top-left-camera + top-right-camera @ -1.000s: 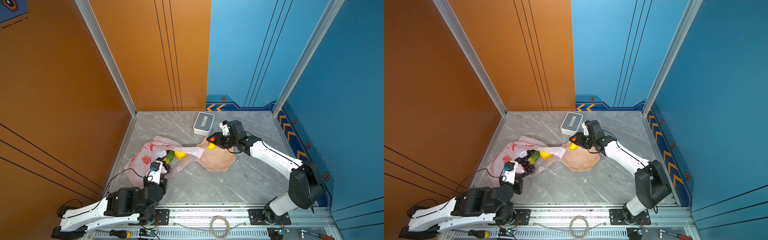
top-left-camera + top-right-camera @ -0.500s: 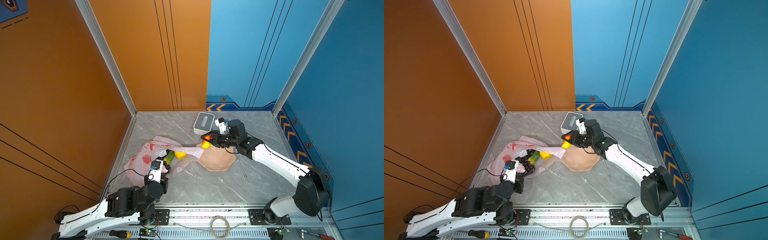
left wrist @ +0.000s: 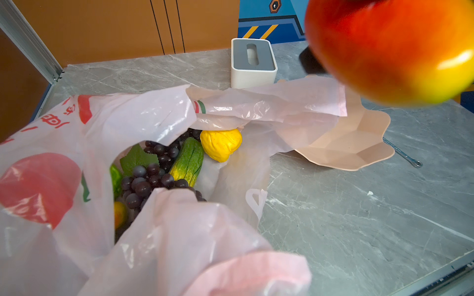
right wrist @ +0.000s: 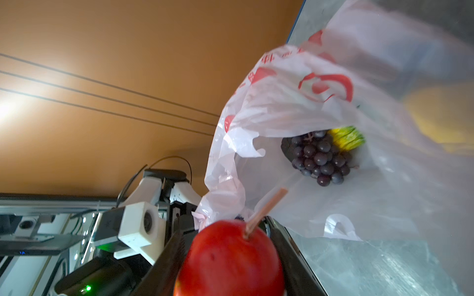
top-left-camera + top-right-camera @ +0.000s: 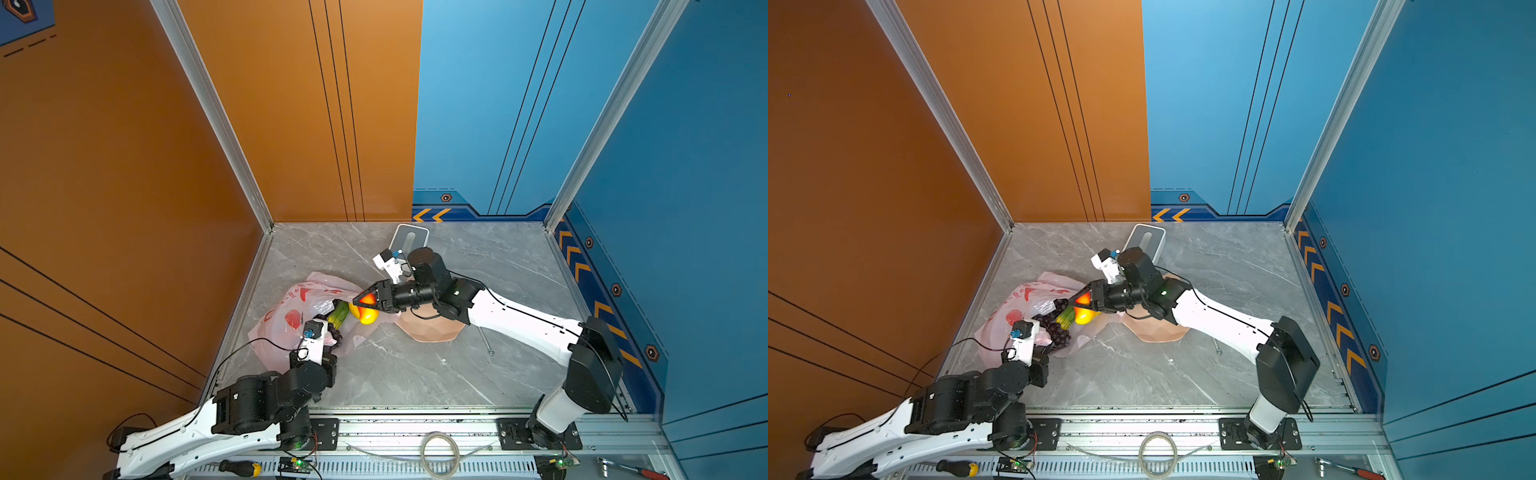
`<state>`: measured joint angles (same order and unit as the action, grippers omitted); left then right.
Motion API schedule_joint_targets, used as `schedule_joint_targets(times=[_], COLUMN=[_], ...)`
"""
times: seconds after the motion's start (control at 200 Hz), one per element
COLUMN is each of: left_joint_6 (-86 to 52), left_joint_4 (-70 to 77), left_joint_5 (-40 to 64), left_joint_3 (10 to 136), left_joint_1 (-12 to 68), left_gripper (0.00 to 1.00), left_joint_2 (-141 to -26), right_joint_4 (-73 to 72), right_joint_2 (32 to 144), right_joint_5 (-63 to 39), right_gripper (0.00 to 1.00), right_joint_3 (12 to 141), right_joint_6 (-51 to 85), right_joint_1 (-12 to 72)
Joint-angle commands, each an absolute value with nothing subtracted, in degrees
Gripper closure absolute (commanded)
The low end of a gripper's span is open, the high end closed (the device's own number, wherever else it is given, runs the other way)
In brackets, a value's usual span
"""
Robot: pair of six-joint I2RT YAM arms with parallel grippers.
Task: Place the fruits into the plastic bag
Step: Place the fruit in the plastic bag.
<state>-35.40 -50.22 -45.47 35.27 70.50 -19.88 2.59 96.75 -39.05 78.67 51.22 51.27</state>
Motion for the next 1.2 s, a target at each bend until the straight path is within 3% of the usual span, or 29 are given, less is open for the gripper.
schedule_joint_targets(times=[0.0, 0.641, 1.192], left_joint_6=[-34.63, -34.23, -34.16], left_joint_4=[-49.04, -48.79, -48.52], left_joint_5=[-44.74, -44.82, -44.72], left_joint_3=[35.95, 35.68, 35.42], left_joint_1=[70.06, 69.98, 69.88], left_gripper=[1.0, 1.0, 1.0], left_joint_2=[-19.15, -18.79, -18.62], right_joint_4=[8.77, 18.58, 20.38], right_joint_2=[100.11, 116.59, 124.68], right_joint_5=[-40.66, -39.93, -29.59], right_gripper=[0.57, 0.56, 0.56], right_joint_3=[82.41, 94.74, 105.03], right_joint_6=[46.98, 43.6, 46.4], right_joint_1=[52.77, 54.49, 54.05])
